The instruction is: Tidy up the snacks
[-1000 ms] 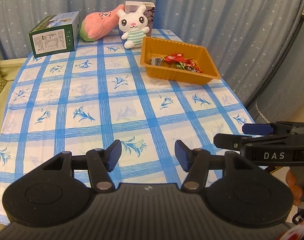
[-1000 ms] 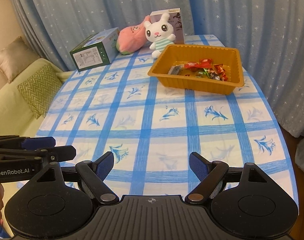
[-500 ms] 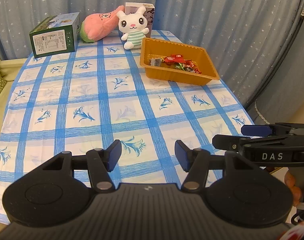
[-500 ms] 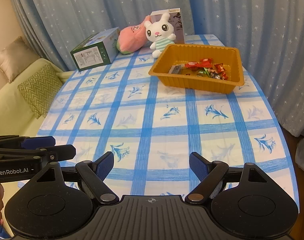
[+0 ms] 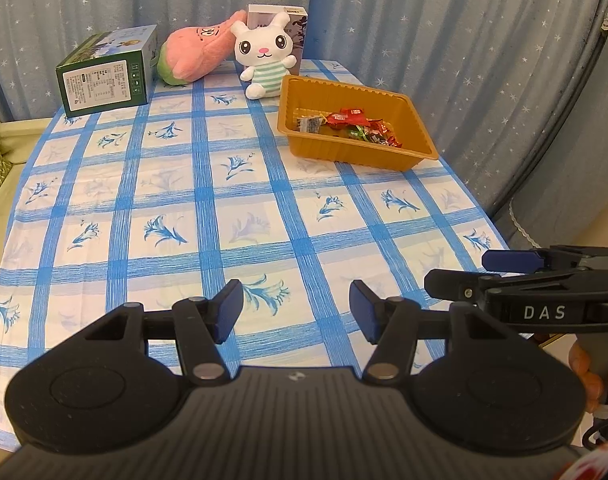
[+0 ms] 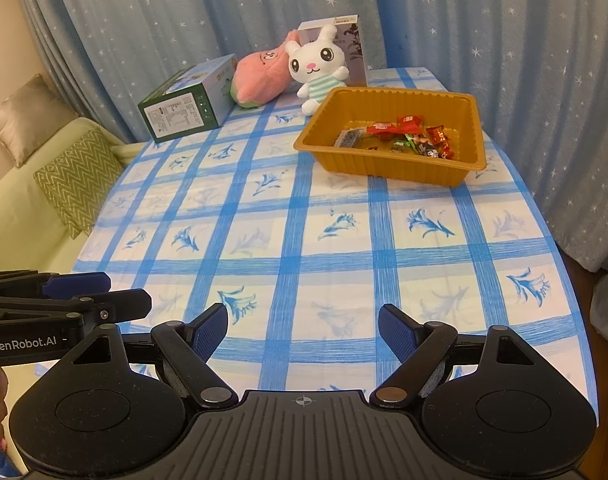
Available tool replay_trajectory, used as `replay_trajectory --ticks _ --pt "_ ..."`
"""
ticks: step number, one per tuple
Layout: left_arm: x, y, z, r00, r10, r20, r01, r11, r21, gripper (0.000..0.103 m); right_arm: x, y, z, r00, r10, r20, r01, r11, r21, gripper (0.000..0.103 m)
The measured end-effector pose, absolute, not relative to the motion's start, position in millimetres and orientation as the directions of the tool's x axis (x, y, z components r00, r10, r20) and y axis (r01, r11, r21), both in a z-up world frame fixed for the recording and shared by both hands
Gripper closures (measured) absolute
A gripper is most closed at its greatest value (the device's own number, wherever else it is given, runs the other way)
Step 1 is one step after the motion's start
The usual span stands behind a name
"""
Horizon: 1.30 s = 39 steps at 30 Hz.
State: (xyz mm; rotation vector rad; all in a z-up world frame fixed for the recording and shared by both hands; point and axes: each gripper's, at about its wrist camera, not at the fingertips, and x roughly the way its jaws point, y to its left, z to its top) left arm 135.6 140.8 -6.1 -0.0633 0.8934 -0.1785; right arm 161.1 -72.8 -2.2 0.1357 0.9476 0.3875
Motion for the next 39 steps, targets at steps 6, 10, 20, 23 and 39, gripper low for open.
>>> replay_trajectory --ticks 6,10,20,23,39 --pt "136.0 140.6 -6.2 0.613 -0.181 -0.769 0.127 0.983 -0.13 0.047 161.5 -72.9 -2.1 0.52 0.381 -0.764 -0.264 0.923 0.281 0.021" --pt "136.4 140.8 -6.5 0.613 -0.181 -0.769 0.128 0.983 -0.13 0.047 161.3 -72.9 -2.1 0.52 0.381 -0.765 -0.263 0.923 0.281 0.021" --pt "137.2 140.0 -6.8 0.613 -0.181 -0.769 0.127 0.983 -0.13 0.047 162.1 -72.9 -1.7 0.52 0.381 -0.765 -0.262 0.923 0.281 0.021" --pt "137.4 139.7 -6.8 0.613 -0.181 -0.769 0.127 0.983 -0.13 0.047 162.4 -73.1 -1.7 0.52 0.381 -0.765 -0.263 0.923 0.281 0.021" --pt "140.1 136.6 -7.6 0.612 -0.181 -0.77 0.128 0.983 -0.13 0.047 161.8 -80.6 -1.9 0.518 0.38 -0.766 -0.258 0.923 0.284 0.021"
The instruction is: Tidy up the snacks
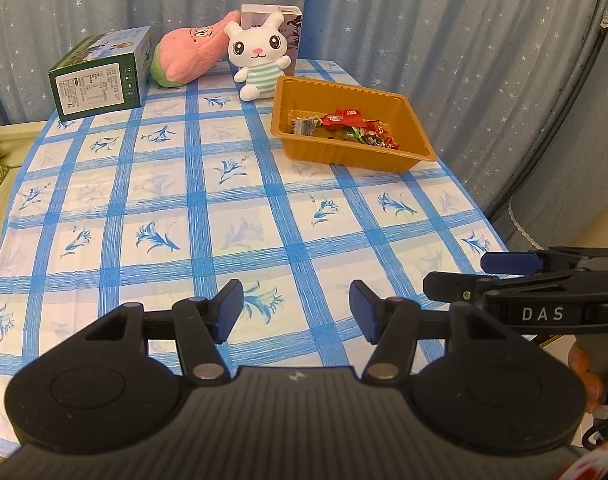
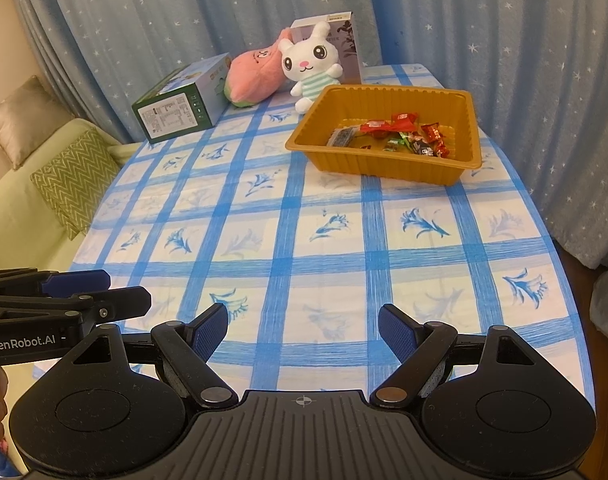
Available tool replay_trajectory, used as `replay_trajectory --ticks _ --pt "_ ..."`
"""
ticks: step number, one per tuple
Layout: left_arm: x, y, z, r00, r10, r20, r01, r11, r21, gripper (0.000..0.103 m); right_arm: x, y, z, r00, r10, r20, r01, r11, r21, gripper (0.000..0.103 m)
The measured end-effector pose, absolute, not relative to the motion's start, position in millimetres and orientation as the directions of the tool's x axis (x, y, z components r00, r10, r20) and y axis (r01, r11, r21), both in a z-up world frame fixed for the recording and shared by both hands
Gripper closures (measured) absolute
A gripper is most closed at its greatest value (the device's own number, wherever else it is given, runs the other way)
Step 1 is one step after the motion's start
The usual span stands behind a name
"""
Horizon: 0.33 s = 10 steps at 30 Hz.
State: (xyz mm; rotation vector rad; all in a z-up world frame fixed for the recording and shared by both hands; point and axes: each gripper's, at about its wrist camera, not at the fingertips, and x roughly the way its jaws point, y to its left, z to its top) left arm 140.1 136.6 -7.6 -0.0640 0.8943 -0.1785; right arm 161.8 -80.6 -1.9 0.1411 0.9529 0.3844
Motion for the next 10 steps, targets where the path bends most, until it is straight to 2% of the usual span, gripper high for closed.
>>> replay_trajectory --ticks 10 --pt "144.6 130.3 -7.7 0.6 -0.18 -0.779 0.122 0.984 -0.132 0.047 171.2 -89.8 -4.0 0.509 0.38 -0.772 -0.253 0.924 0.288 0.021"
